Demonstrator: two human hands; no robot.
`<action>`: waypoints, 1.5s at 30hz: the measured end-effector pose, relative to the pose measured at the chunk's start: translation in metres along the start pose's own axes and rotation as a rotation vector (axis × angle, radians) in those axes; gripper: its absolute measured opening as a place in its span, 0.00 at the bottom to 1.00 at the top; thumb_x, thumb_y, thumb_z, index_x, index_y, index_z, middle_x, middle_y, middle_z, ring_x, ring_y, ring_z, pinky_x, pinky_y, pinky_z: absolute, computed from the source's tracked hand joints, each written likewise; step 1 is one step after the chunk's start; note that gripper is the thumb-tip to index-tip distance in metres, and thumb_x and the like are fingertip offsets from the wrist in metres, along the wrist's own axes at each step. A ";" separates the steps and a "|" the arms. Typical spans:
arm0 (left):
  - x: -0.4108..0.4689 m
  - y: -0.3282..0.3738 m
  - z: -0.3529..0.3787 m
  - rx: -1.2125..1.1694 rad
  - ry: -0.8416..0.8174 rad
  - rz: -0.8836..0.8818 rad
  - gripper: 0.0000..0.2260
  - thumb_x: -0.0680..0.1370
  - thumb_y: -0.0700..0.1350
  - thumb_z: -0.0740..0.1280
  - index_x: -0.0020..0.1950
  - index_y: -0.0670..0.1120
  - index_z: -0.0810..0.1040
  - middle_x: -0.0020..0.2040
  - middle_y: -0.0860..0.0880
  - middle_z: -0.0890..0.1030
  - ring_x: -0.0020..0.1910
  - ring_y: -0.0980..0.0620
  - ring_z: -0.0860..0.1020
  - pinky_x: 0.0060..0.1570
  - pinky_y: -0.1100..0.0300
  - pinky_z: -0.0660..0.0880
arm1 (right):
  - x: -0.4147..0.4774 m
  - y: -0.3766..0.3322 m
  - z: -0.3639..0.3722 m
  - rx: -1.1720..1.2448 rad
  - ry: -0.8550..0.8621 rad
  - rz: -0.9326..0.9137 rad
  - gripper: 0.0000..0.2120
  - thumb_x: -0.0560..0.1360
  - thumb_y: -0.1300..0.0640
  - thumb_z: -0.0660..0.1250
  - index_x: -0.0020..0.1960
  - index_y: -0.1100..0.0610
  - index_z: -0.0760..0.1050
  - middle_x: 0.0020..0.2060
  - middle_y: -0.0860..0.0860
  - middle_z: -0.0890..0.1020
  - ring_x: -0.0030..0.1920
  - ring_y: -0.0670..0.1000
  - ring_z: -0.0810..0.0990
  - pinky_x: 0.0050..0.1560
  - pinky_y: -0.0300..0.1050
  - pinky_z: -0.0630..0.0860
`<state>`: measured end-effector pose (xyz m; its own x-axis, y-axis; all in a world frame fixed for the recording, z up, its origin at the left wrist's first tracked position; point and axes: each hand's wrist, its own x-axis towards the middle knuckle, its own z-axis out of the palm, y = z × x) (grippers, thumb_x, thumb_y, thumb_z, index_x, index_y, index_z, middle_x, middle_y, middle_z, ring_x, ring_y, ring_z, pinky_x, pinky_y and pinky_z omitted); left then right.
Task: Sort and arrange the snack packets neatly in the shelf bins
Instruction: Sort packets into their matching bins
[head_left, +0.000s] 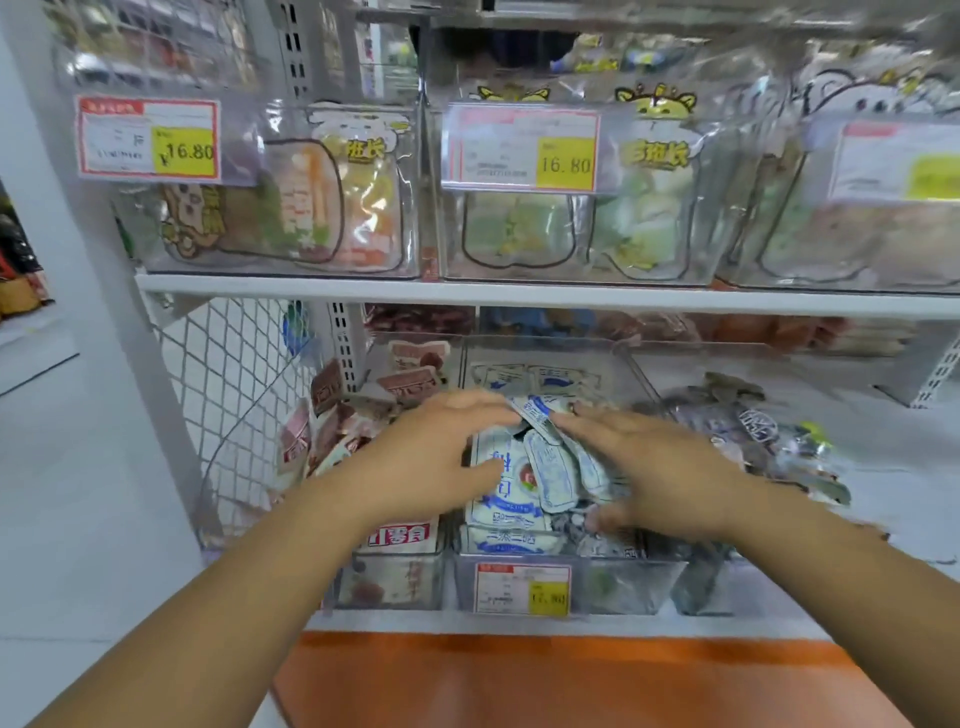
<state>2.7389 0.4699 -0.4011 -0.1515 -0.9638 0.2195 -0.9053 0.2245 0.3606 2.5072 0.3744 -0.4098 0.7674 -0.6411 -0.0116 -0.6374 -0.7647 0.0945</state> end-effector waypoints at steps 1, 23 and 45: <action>0.004 0.008 0.003 0.045 -0.020 0.040 0.21 0.77 0.51 0.67 0.71 0.57 0.71 0.72 0.59 0.65 0.69 0.63 0.61 0.64 0.76 0.52 | 0.004 0.000 0.001 0.000 0.031 0.015 0.47 0.70 0.35 0.68 0.76 0.38 0.40 0.78 0.45 0.50 0.77 0.50 0.55 0.74 0.47 0.58; 0.000 0.013 0.015 0.141 -0.108 0.005 0.32 0.74 0.58 0.70 0.76 0.59 0.61 0.75 0.59 0.62 0.73 0.56 0.61 0.72 0.59 0.57 | 0.003 -0.042 0.019 0.391 -0.051 0.231 0.19 0.70 0.46 0.73 0.53 0.51 0.68 0.46 0.49 0.79 0.46 0.52 0.78 0.42 0.46 0.72; 0.036 0.038 0.028 0.114 -0.153 -0.002 0.28 0.74 0.64 0.66 0.72 0.65 0.64 0.74 0.63 0.60 0.72 0.56 0.63 0.71 0.53 0.60 | -0.043 0.112 0.012 0.496 0.563 0.597 0.22 0.75 0.43 0.65 0.68 0.47 0.72 0.51 0.57 0.75 0.53 0.56 0.76 0.58 0.49 0.72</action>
<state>2.6873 0.4396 -0.4050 -0.2005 -0.9768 0.0751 -0.9434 0.2132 0.2542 2.4019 0.3157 -0.4106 0.1444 -0.9075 0.3944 -0.7917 -0.3450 -0.5042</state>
